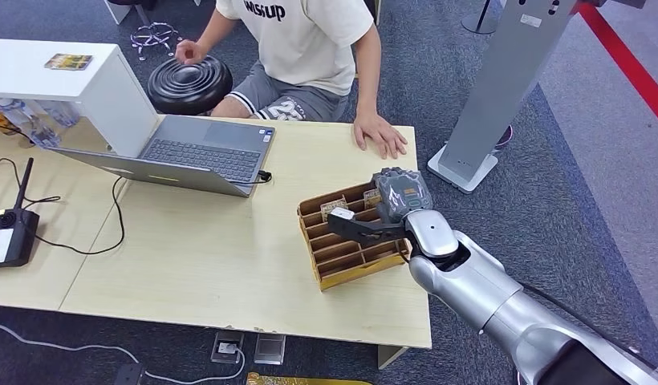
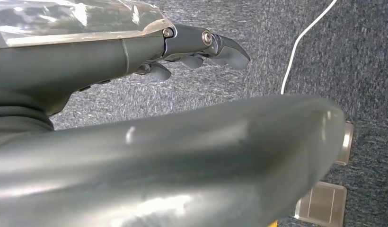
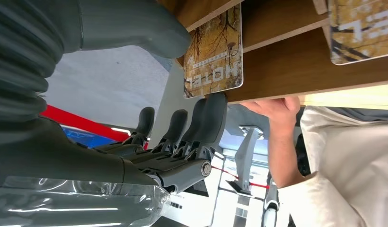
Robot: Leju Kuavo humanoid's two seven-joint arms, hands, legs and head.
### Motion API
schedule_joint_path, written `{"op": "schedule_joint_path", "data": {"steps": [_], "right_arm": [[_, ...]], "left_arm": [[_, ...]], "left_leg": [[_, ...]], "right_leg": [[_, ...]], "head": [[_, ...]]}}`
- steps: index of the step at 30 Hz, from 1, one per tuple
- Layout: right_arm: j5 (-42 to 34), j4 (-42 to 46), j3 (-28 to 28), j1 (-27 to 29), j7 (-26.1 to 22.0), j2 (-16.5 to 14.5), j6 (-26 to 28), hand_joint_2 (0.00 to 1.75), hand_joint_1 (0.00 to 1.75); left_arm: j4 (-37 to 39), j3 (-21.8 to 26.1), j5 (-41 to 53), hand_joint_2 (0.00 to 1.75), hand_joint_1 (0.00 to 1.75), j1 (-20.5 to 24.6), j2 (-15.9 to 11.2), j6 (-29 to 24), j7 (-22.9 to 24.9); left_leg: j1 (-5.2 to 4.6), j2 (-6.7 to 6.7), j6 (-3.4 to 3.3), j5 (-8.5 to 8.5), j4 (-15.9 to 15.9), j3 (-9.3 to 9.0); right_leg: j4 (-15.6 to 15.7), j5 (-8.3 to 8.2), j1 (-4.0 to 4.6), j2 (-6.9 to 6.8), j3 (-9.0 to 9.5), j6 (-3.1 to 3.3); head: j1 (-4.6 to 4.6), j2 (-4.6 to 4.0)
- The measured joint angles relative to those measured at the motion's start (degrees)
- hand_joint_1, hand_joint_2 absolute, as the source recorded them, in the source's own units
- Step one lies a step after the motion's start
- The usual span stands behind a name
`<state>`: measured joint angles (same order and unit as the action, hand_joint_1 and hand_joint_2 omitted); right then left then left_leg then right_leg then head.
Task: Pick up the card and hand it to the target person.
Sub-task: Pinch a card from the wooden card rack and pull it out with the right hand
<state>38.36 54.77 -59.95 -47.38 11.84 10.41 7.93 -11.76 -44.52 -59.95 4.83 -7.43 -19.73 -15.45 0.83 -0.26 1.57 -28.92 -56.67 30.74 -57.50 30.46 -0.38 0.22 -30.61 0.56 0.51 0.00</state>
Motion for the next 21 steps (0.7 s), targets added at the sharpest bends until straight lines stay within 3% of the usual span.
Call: {"op": "schedule_joint_path", "data": {"steps": [5, 10, 15, 21], "right_arm": [[0.0, -0.81, 0.0, 0.0, -0.14, -0.22, 0.0, 1.75, 0.88], [0.0, -1.39, 0.0, 0.01, -0.27, -0.4, -0.02, 1.75, 1.31], [0.0, -1.64, 0.0, -0.04, -0.42, -0.48, -0.07, 1.75, 1.36], [-0.12, -1.84, 0.0, -0.18, -0.48, -0.63, 0.0, 1.75, 1.56]], "left_arm": [[0.0, 0.0, -0.02, 0.0, 0.0, 0.01, 0.0, -0.01, -0.07], [0.0, 0.0, -0.02, 0.0, 0.0, 0.01, 0.0, -0.01, -0.09], [0.0, -0.01, -0.03, 0.0, 0.0, 0.01, 0.0, -0.07, -0.09], [0.0, -0.03, -0.16, 0.0, 0.0, 0.01, -0.02, -0.15, -0.09]], "left_leg": [[0.0, 0.0, 0.0, 0.0, 0.0, 0.0], [0.0, 0.0, 0.0, 0.0, 0.0, -0.01], [0.0, 0.0, 0.0, 0.0, 0.0, -0.01], [0.0, 0.01, -0.01, 0.01, 0.0, -0.03]], "right_leg": [[0.0, 0.0, 0.0, 0.0, 0.0, 0.0], [0.0, 0.0, 0.0, 0.0, 0.0, 0.0], [0.0, 0.0, 0.0, 0.0, 0.0, 0.0], [0.0, -0.02, 0.0, 0.01, 0.01, -0.02]], "head": [[-0.03, 0.0], [-0.02, 0.0], [-0.02, 0.0], [-0.03, 0.0]]}}
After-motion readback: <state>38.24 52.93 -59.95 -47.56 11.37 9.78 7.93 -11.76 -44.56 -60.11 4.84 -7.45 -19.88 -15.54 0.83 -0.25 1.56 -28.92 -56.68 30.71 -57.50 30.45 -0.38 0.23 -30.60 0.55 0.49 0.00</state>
